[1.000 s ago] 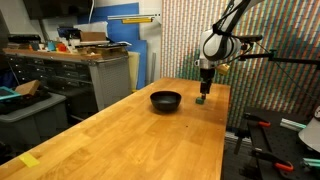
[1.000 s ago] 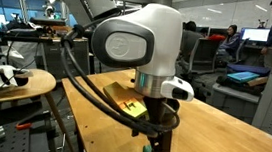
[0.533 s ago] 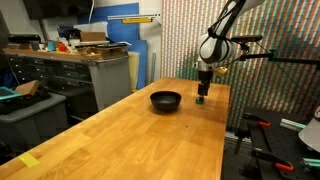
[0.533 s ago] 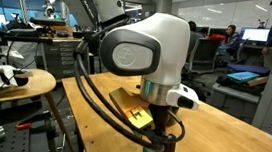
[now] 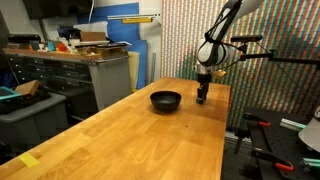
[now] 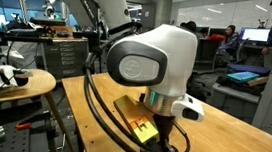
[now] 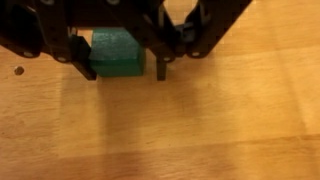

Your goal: Put the green block in the bowl

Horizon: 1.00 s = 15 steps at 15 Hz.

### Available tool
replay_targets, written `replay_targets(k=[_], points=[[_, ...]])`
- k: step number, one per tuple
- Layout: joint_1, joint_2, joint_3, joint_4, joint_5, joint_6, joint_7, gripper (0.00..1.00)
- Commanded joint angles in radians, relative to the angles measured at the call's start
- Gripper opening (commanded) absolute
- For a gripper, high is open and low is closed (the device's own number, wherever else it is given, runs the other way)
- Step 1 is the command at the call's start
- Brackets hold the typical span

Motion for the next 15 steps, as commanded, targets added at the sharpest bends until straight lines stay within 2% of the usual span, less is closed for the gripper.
replay_targets(k=[1, 3, 9, 15], points=[[-0.025, -0.004, 0.027, 0.013, 0.014, 0.008, -0.031, 0.33], [-0.021, -0.015, 0.027, 0.009, 0.009, 0.010, -0.029, 0.21], [-0.005, -0.057, 0.015, 0.001, -0.009, -0.004, -0.016, 0.21], [0.044, -0.130, -0.011, 0.020, -0.057, -0.034, 0.032, 0.21]])
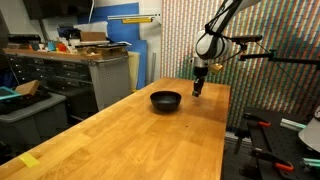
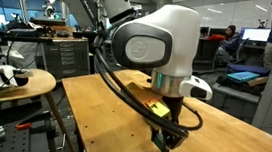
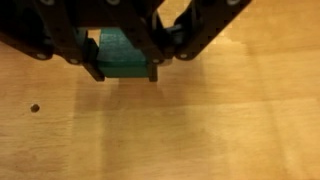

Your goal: Put the green block in the bowl

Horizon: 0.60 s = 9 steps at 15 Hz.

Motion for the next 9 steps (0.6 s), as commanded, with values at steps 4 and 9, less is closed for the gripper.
replay_targets(k=[4, 9], points=[[0.092, -0.099, -0.029, 0.047, -0.093, -0.053, 0.091, 0.21], [0.177, -0.088, -0.016, 0.135, -0.149, -0.102, 0.178, 0.21]])
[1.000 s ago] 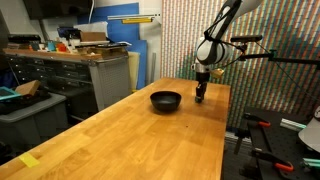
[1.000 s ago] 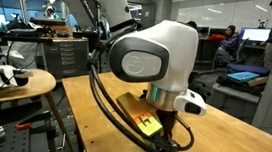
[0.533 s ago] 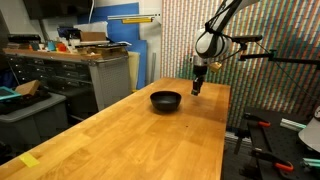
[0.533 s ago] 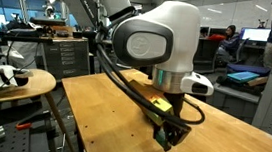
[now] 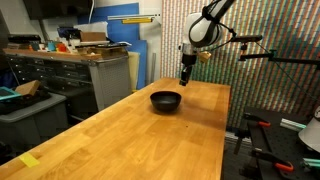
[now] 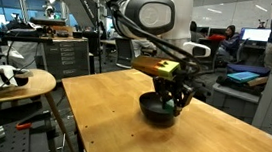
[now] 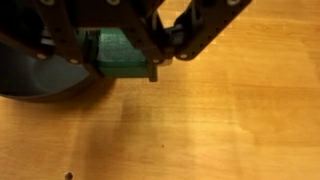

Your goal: Put the green block in the bowl

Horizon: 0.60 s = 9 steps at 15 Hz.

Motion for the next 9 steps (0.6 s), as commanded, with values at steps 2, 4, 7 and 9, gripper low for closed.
replay_targets(k=[2, 4, 7, 9], points=[[0.087, 0.020, 0.005, 0.101, -0.049, -0.078, 0.089, 0.21], [0.118, 0.048, 0.016, 0.147, -0.048, -0.104, 0.110, 0.21], [0.150, 0.098, 0.030, 0.212, -0.039, -0.141, 0.131, 0.21], [0.163, 0.140, 0.035, 0.253, -0.037, -0.162, 0.141, 0.21]])
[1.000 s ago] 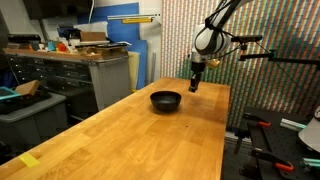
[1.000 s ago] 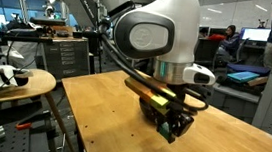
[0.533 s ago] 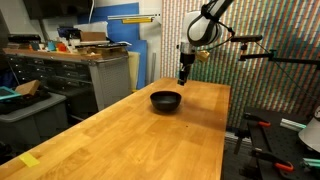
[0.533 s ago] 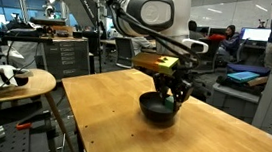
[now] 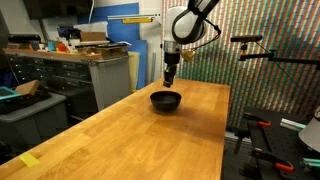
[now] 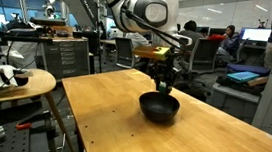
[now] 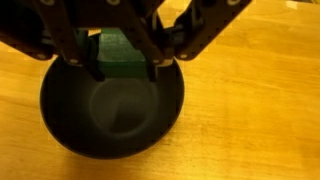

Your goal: Put the green block in the bowl

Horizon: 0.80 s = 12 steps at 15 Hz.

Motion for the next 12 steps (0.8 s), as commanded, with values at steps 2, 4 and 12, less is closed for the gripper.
replay_targets(k=[2, 4, 12], points=[[0.019, 0.117, 0.010, 0.137, -0.008, -0.069, 0.040, 0.21], [0.014, 0.169, 0.017, 0.186, 0.008, -0.089, 0.043, 0.21], [0.016, 0.300, 0.013, 0.303, 0.007, -0.144, 0.080, 0.21]])
